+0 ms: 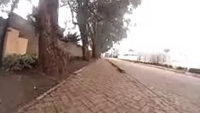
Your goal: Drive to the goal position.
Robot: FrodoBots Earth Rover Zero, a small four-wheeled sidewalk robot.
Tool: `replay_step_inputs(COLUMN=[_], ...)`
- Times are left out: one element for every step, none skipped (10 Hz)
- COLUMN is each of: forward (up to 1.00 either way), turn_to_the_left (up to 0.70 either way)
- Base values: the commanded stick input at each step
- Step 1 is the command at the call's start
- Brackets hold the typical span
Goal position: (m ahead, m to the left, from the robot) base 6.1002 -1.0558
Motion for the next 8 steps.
replay_step_inputs(forward=[0.70,0.70,0.70,0.70,0.70,0.70,0.70,0.70], turn_to_the_left=[0.00,0.00,0.00,0.00,0.00,0.00,0.00,0.00])
